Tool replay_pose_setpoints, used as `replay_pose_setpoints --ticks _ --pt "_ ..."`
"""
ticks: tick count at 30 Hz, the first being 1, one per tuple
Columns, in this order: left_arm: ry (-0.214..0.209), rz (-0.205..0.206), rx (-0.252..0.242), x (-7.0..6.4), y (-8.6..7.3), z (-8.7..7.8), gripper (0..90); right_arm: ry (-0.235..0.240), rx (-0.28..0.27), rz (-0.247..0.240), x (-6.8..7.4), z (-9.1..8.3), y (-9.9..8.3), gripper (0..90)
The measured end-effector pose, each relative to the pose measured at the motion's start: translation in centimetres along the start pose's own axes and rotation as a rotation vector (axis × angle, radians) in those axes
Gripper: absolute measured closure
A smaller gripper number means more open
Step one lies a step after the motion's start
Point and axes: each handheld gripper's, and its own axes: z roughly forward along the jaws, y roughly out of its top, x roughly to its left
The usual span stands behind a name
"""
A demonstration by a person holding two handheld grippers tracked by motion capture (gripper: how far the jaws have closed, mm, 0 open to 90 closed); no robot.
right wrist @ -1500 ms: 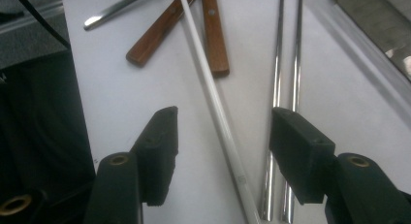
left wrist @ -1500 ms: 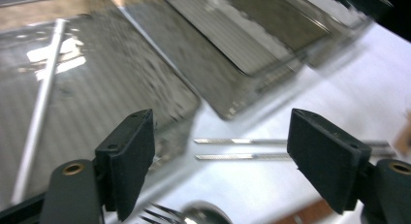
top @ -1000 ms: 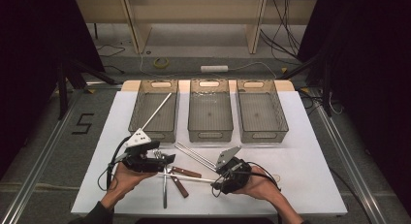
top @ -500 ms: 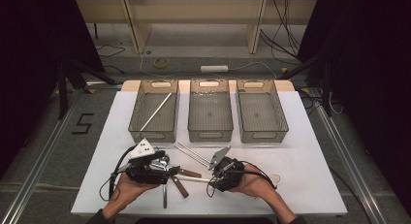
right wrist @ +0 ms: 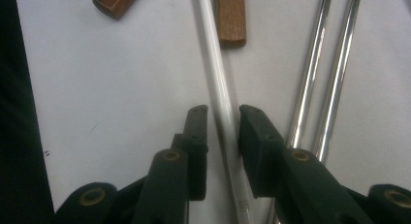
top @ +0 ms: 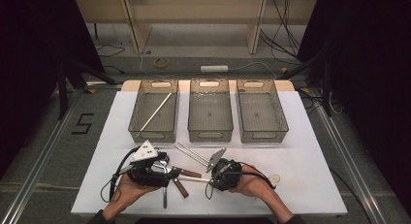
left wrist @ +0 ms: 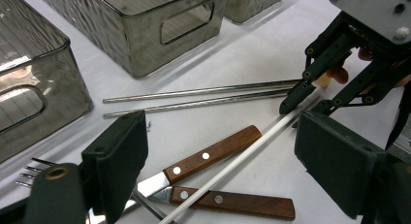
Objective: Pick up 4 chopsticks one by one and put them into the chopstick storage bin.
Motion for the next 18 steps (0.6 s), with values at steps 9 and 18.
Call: replay_pose_setpoints --ticks 9,18 --pt "-0.003 0.000 0.007 -0.10 0.00 0.19 19.3 -0.006 -0.003 -0.053 0.32 0.15 0.15 80.0" --pt "-0.010 0.019 0.025 -0.17 0.01 0.24 19.8 -0.006 0.008 -0.123 0.75 0.06 0.26 84.8"
